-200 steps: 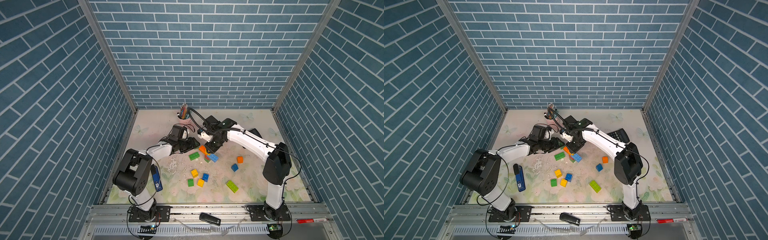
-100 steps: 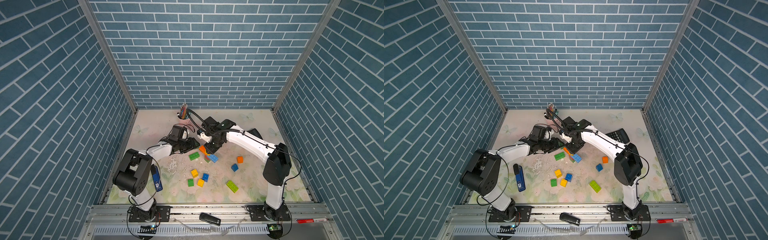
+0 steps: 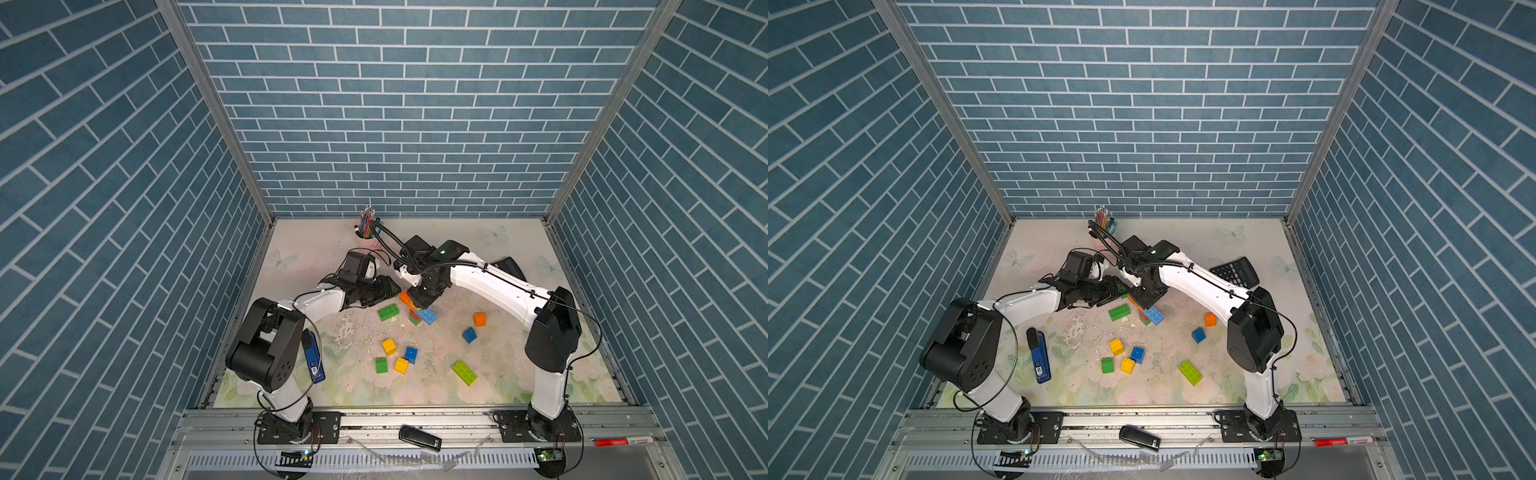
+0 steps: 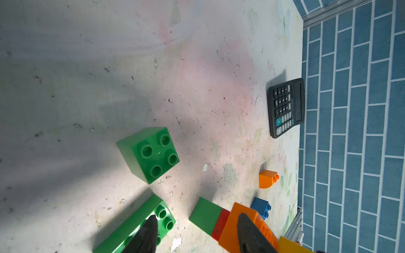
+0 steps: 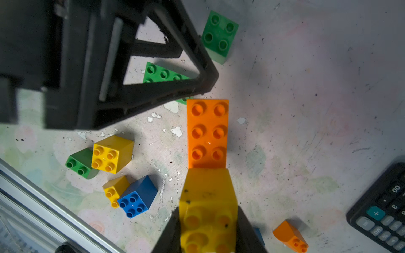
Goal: Assemble a fork with lego
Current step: Assemble the lego brick with the lego brick.
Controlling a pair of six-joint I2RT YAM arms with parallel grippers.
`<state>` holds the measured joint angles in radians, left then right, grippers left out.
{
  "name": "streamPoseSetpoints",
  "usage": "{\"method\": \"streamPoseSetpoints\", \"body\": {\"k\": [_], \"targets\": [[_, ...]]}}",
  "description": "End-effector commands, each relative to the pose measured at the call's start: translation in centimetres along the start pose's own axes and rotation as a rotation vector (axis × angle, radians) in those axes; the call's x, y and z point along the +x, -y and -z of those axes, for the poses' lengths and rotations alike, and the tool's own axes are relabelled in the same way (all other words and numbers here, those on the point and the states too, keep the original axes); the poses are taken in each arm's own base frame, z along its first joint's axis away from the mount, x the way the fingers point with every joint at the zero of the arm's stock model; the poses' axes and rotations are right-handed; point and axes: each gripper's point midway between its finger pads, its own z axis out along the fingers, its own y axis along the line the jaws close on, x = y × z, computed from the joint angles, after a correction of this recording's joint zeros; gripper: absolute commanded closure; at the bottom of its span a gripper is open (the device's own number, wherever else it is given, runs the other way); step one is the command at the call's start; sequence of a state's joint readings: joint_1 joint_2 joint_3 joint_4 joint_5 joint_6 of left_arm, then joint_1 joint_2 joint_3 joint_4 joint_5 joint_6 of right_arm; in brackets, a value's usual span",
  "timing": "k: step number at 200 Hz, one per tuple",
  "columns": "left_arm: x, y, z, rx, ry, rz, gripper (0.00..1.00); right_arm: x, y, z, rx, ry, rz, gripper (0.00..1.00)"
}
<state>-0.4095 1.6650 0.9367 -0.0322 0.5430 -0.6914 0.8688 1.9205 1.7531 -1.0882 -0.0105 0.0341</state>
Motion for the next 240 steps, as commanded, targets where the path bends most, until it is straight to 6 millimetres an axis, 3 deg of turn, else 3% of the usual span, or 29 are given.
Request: {"method": "streamPoseSetpoints", "body": {"k": [1, 47, 113, 195, 223, 240], "targets": [[-0.4, 0.7, 0.0, 0.007, 0.006, -0.025, 0.4, 4.3, 0.4, -3.3, 0.03, -0.218, -0.028, 1.0], [-0.4, 0.7, 0.1, 0.006, 0.006, -0.025, 0.4, 4.0, -0.4, -3.6, -0.013, -0.211, -0.074, 1.0], [-0.4, 0.8, 0.1, 0.01, 0.007, -0.027, 0.4, 4.7, 0.9, -3.8, 0.057, -0.248, -0.068, 1.0], [-0.4, 1.2, 0.3, 0.014, 0.012, -0.032, 0.4, 4.9, 0.3, -5.0, 0.027, -0.285, -0.066, 1.0], [-0.4, 1.2, 0.3, 0.013, 0.01, -0.034, 0.4, 3.6, 0.2, -4.1, 0.02, -0.225, -0.075, 1.0], [-0.4, 1.1, 0.3, 0.009, 0.011, -0.034, 0.4, 2.0, -0.1, -2.8, -0.003, -0.143, -0.079, 0.72]]}}
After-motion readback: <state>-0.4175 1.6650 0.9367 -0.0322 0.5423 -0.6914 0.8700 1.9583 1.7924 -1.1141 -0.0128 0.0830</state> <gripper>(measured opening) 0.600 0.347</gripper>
